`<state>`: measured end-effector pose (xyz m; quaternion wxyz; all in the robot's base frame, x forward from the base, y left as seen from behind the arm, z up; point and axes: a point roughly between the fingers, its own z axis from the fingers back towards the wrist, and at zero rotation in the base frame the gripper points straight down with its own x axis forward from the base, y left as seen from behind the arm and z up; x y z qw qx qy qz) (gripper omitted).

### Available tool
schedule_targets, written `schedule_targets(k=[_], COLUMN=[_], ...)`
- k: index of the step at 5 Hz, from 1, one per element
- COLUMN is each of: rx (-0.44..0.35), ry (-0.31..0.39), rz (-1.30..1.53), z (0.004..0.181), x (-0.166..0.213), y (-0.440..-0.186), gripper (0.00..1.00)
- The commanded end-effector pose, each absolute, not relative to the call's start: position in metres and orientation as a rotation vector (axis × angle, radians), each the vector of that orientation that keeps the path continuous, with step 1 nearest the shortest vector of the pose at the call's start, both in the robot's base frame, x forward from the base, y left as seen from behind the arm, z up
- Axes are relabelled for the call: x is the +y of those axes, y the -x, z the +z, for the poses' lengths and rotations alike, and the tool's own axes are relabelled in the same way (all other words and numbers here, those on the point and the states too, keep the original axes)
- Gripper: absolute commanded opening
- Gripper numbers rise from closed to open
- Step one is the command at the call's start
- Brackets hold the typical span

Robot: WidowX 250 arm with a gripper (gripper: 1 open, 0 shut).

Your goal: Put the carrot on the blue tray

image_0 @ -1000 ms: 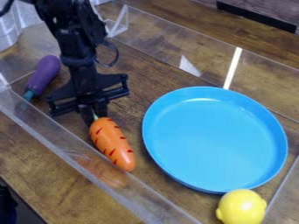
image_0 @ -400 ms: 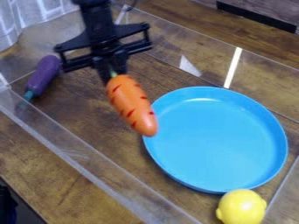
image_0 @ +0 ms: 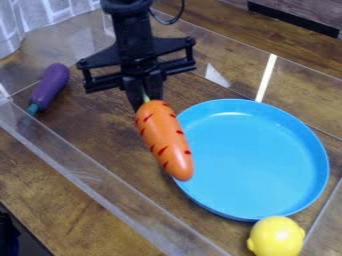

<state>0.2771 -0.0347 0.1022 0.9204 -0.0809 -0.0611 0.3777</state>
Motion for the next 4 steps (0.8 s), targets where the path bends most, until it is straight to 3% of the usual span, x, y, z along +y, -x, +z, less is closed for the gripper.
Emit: schedule_targets(k=[1,4], rx=[-0.188,-0.236], ry=[0.178,0.152], rz=[0.775,0.768], z=[0.113,0.105], x=[-0.043,-0.066], y=[-0.276,-0.272], gripper=[0.0,0.0])
